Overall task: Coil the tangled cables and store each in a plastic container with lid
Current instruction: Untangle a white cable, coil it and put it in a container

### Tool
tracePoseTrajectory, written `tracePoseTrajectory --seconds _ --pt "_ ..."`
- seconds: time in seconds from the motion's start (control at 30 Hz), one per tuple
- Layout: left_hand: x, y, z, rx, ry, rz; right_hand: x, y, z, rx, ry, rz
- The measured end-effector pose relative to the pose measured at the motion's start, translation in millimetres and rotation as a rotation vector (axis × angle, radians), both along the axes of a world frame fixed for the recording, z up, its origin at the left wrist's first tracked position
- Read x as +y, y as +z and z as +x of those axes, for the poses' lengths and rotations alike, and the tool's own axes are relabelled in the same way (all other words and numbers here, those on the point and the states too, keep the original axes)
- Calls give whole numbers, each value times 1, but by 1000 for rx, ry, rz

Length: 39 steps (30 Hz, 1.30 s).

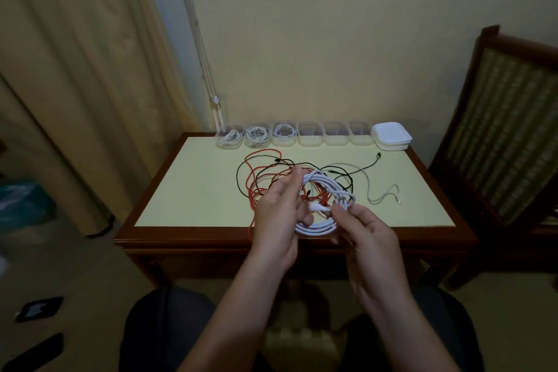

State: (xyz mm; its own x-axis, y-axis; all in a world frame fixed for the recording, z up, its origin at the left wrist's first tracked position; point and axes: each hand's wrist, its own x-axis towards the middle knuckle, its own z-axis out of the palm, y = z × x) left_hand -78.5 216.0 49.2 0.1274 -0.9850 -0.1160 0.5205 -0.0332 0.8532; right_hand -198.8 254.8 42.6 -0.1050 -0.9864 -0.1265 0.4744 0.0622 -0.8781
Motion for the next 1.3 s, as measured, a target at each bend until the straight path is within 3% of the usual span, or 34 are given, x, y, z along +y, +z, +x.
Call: tracePoseTrajectory --seconds 0.1,0.37,0.53,0.63,0.8,0.87,1.0,1.13,1.3 --pt "-2 0 4 -54 -69 -7 -5 -7 -6 -29 100 -4" --pt "-2 11 23 27 -422 19 -10 -10 -16 -186 316 68" --pt "1 7 14 -97 -363 6 -6 -4 -14 -33 375 52" --pt "-2 6 19 -96 -316 27 -1 0 -19 268 306 -12" --pt "-6 4 24 -163 -191 26 -1 5 -22 1064 234 -228" --pt "-10 5 30 -188 -109 50 0 8 -24 1182 297 -270" --pt "-18 5 52 -195 54 108 3 19 -42 1097 476 -338" --pt "-17 11 45 -132 41 113 3 23 -59 1088 432 -391" --pt "-15 19 33 219 -121 171 -1 10 -59 870 355 -326"
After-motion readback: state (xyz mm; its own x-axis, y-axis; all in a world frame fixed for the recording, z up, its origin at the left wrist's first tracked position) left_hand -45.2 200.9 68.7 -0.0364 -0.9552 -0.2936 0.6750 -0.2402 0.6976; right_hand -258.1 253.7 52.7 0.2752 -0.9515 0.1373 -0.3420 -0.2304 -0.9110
